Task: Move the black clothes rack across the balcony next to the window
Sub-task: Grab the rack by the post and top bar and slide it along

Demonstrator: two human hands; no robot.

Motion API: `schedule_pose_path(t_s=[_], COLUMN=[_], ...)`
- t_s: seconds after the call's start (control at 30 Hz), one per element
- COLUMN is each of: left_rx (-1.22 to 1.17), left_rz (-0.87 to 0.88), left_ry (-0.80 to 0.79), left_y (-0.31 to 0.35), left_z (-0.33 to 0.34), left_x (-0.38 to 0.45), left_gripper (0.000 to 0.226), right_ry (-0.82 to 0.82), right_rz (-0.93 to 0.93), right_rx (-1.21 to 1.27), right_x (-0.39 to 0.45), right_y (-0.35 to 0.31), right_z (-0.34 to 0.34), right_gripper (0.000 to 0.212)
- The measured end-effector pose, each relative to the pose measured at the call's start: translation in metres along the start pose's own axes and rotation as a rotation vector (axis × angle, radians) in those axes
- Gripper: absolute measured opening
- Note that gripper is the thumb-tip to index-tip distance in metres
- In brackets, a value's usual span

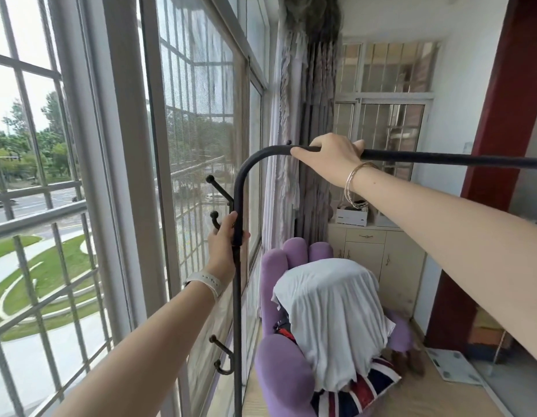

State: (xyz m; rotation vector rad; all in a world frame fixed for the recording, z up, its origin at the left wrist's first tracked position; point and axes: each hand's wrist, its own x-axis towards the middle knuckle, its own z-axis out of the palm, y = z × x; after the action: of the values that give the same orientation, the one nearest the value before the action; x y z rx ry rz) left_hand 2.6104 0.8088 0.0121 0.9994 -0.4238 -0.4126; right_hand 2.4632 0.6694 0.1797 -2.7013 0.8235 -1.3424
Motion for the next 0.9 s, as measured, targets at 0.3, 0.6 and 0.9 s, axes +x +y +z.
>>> schedule_pose_path(t_s=[0.3,0.6,0.9], left_rx=[0.043,0.048,0.037], left_rz=[0.021,-0.002,0.002], left_ry=[0.024,-0.004,-0.011], left_y=[0.005,0.009,0.008], left_z=[-0.005,-0.014,-0.012], left_x=[-0.009,-0.006,-0.006], left_gripper=[0.033,0.032,0.036], right_ry=[-0.004,0.009,0.000], right_rz=[-0.013,-0.019,-0.014], right_rx=[0.015,0.006,-0.007], right_x=[-0.007,-0.004,-0.003], right_y=[-0.007,-0.014,-0.016], right_z=[-0.005,0.002,0.004], right_gripper=[0.056,0.055,0.055])
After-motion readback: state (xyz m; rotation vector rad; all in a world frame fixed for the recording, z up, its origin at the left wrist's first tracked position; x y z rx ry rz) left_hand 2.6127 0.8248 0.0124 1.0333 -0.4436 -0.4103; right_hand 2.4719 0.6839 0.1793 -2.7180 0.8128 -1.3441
